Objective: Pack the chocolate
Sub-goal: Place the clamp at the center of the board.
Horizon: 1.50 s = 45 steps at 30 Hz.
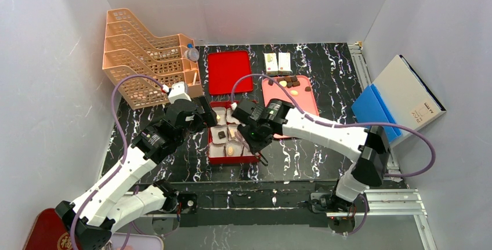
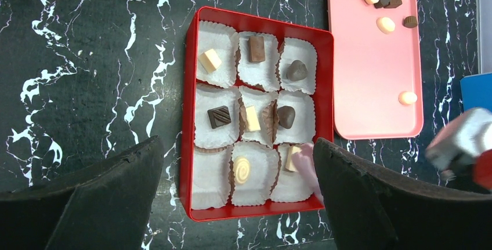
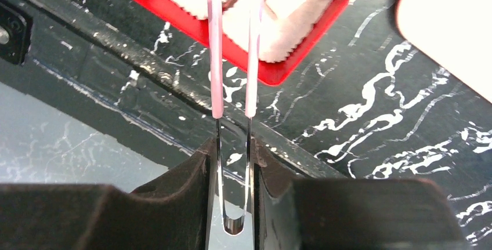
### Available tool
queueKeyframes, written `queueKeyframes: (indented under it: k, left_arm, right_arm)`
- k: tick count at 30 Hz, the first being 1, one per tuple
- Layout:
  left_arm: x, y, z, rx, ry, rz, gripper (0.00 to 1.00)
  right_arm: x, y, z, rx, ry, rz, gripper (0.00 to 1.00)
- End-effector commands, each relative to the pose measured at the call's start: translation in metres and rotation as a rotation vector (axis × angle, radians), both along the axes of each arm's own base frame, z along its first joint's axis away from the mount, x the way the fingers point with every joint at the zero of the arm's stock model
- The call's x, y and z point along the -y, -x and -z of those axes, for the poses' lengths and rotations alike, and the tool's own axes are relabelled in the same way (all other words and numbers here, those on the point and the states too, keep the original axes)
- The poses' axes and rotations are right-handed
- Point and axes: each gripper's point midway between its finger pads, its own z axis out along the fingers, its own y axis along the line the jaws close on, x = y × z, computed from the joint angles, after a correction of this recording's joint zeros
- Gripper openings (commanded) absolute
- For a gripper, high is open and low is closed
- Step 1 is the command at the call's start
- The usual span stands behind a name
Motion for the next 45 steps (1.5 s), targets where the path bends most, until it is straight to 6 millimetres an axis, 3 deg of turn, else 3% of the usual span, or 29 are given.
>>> queueKeyframes:
  k: [1, 10, 19, 25, 33, 36, 45]
  left_arm:
    - [-0.004, 0.004, 0.006, -0.014, -0.023, -0.001, 0.98]
    - [-0.004, 0.005, 0.006, -0.018, -0.034, 0.012, 0.98]
    - [-0.008, 0.007, 0.008, -0.015, -0.045, 0.01, 0.99]
    - [-0.011, 0.01, 0.009, -0.013, -0.047, 0.007, 0.98]
    - [-0.014, 0.014, 0.015, -0.026, -0.055, 0.007, 0.98]
    - [-0.014, 0.015, 0.018, -0.032, -0.053, 0.006, 0.99]
    - [-0.013, 0.016, 0.025, -0.046, -0.045, 0.004, 0.98]
  right_arm:
    - [0.031, -0.024, -0.02, 0.104, -0.008, 0.127, 0.31]
    - [0.114, -0.075, -0.005, 0.158, 0.046, 0.384, 0.31]
    - [0.159, -0.129, 0.04, 0.178, 0.111, 0.525, 0.31]
    - [0.192, -0.172, 0.042, 0.222, 0.126, 0.636, 0.31]
    - [0.262, -0.223, 0.033, 0.298, 0.162, 0.815, 0.31]
    - [0.284, -0.236, 0.038, 0.304, 0.186, 0.859, 0.31]
    - [0.317, -0.272, 0.071, 0.304, 0.227, 0.96, 0.31]
